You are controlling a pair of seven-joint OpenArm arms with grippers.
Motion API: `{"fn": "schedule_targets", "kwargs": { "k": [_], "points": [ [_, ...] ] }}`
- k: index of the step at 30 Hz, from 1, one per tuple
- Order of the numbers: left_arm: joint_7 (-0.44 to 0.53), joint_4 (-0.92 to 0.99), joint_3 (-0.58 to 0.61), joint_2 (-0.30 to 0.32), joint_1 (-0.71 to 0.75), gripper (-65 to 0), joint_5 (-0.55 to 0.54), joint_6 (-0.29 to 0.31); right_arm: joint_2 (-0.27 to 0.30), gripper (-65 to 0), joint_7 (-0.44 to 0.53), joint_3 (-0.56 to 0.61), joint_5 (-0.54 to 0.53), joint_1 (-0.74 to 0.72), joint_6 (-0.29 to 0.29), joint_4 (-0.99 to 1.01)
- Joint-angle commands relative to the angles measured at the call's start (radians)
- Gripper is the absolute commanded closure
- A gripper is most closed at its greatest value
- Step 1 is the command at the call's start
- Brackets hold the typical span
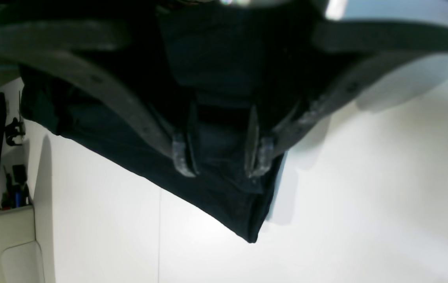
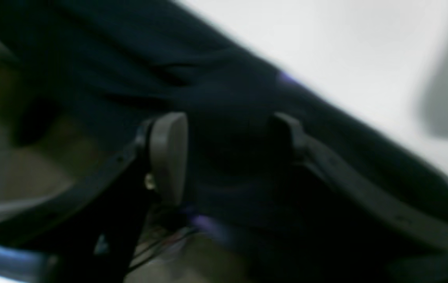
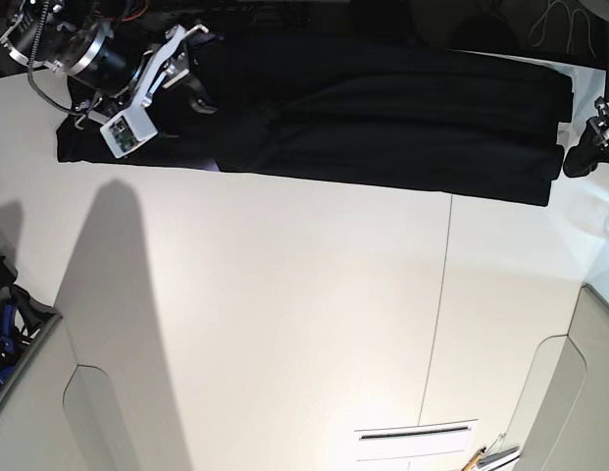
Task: Fold the T-shirt properly
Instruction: 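Grasp the folded shirt end with the right gripper and fold inward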
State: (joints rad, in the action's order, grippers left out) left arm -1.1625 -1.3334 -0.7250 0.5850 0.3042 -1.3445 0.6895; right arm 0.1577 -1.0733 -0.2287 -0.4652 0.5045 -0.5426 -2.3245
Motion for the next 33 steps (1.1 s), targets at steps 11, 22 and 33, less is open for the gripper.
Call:
{"fn": "schedule_targets", "kwargs": {
  "k": [11,22,33],
  "points": [
    [0.143,0.096,-0.009,0.027,0.012,-35.3,0.107,0.009,0.011,-32.3,0.124,-0.003,0.147,-0.108,0.075,0.402],
    [0.164,0.192,-0.008,-0.024,0.011,-35.3,0.048,0.009,0.011,-32.3,0.134,-0.003,0.127,-0.233,0.065,0.561],
    [0.172,0.191,-0.008,-0.114,0.009,-35.3,0.047,0.009,0.011,-32.3,0.127,-0.003,0.116,-0.230,0.065,0.562]
  ]
}}
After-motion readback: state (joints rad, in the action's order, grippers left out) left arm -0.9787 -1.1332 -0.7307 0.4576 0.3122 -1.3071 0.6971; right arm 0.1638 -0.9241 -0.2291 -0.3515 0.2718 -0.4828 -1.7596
